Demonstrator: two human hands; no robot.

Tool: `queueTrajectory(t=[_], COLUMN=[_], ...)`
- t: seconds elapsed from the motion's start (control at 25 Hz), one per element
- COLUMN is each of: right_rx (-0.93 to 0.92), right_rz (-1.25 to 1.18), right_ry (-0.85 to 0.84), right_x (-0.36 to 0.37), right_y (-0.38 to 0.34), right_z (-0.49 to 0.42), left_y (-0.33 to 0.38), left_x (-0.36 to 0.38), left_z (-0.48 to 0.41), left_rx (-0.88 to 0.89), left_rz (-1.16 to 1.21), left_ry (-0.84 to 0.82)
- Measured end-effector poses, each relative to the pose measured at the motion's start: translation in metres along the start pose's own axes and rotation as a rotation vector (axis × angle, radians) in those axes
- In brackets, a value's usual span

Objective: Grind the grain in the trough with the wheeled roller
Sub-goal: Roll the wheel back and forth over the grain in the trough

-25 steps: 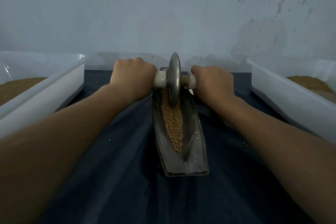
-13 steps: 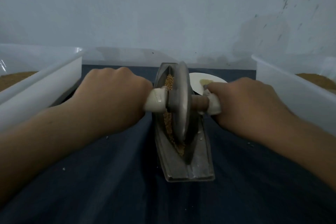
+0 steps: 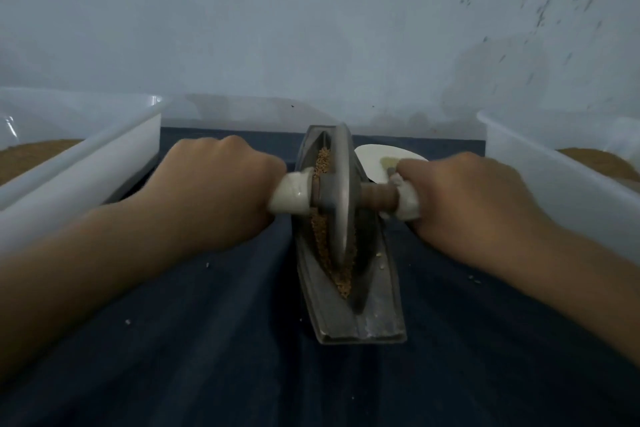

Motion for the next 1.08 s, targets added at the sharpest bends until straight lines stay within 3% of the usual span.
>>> queueTrajectory(t=[0.12, 0.32, 0.44, 0.68, 0.84, 1.08], right_rx=[-0.007, 0.099, 0.196, 0.114, 0.005, 0.159], right_rz=[-0.024, 0.086, 0.061, 0.049, 0.119, 0.085], right_ry=[-0.059, 0.033, -0.048, -0.1, 0.017, -0.017], right_x=[-0.016, 0.012, 0.044, 0.022, -0.018, 0.031], right_y=[0.012, 0.002, -0.011, -0.006, 0.005, -0.007], right_z=[0.023, -0.015, -0.065, -0.029, 0.011, -0.042], left_y=[-0.002, -0.006, -0.023, -0.008, 0.006, -0.011], left_x=[-0.024, 0.021, 0.046, 0.021, -0.012, 0.034], left_z=[0.019, -0.016, -0.045, -0.029, 0.018, -0.03], left_rx=[0.028, -0.12, -0.233, -0.153, -0.084, -0.163], left_rz=[0.017, -0.037, -0.01, -0.027, 0.001, -0.061], left_ry=[0.061, -0.12, -0.132, -0.112, 0.018, -0.082])
Point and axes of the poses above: each hand's wrist, its own z-axis away from the middle knuckle, its own x-axis out of the palm, y = z × x, the point moved 4 cm from there along -z, towards the middle knuckle, and after that the axes turned 15 degrees about x, right-handed, at the moved point
